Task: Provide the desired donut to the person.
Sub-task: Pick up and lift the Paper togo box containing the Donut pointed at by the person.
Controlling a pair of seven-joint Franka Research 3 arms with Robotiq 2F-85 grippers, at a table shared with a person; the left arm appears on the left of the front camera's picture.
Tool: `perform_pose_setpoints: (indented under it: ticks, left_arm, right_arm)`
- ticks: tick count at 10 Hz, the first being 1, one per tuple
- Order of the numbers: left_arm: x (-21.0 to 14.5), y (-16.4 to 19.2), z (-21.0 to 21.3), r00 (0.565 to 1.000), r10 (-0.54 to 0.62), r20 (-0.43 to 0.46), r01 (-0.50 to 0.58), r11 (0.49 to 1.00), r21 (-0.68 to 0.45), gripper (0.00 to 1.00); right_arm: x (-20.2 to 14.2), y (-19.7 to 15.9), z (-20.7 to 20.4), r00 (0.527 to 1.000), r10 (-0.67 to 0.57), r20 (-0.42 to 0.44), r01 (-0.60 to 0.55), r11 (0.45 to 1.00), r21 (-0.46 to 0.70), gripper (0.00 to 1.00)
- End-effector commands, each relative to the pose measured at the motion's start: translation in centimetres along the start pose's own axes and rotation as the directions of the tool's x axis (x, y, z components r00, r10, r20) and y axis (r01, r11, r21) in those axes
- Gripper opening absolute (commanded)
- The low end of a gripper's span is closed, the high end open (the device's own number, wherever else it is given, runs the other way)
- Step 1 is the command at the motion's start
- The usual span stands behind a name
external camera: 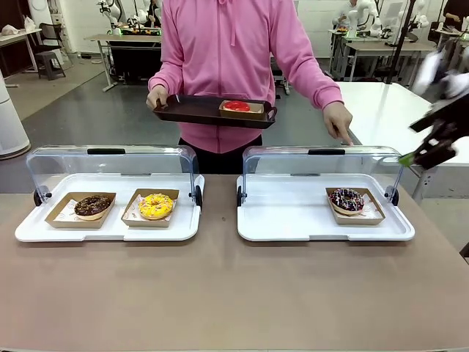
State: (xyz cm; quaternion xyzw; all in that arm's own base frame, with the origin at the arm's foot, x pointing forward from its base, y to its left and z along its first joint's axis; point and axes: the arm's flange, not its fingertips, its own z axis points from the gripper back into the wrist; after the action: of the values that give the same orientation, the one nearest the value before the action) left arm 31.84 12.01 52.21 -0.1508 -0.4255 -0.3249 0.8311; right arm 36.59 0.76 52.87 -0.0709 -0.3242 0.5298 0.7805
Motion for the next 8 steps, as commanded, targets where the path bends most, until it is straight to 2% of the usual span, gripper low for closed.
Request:
perform_pose_setpoints:
  ticks: [1,3,5,6,8]
  left_arm:
    - [-0.1,0.1,0.0,1.000,0.007,0.012,-0.007,1.000,-0.007,1.00]
    - [-0.1,0.1,0.0,1.000,0.007,0.012,-0.007,1.000,-0.007,1.00]
    - [-0.1,0.1,0.0,1.000,0.007,0.012,-0.007,1.000,-0.007,1.00]
    - [-0.1,0.1,0.0,1.000,0.007,0.012,-0.007,1.000,-0.007,1.00]
    - [-0.1,0.1,0.0,1.000,0.007,0.012,-0.007,1.000,-0.007,1.00]
  right_arm:
    - [-1.1,3.2,-6.6,0.979,0.112,-0.168,-0.112,0.994,0.012,1.00]
    - [-2.2,4.6,-10.5,0.941,0.213,-0.262,-0.204,0.977,0.058,1.00]
    - [-3.4,5.3,-14.4,0.918,0.247,-0.311,-0.201,0.964,0.172,1.00]
    - [-3.9,5.2,-15.7,0.930,0.233,-0.284,-0.183,0.964,0.192,1.00]
    - [-4.8,4.3,-17.9,0.918,0.284,-0.277,-0.223,0.947,0.233,1.00]
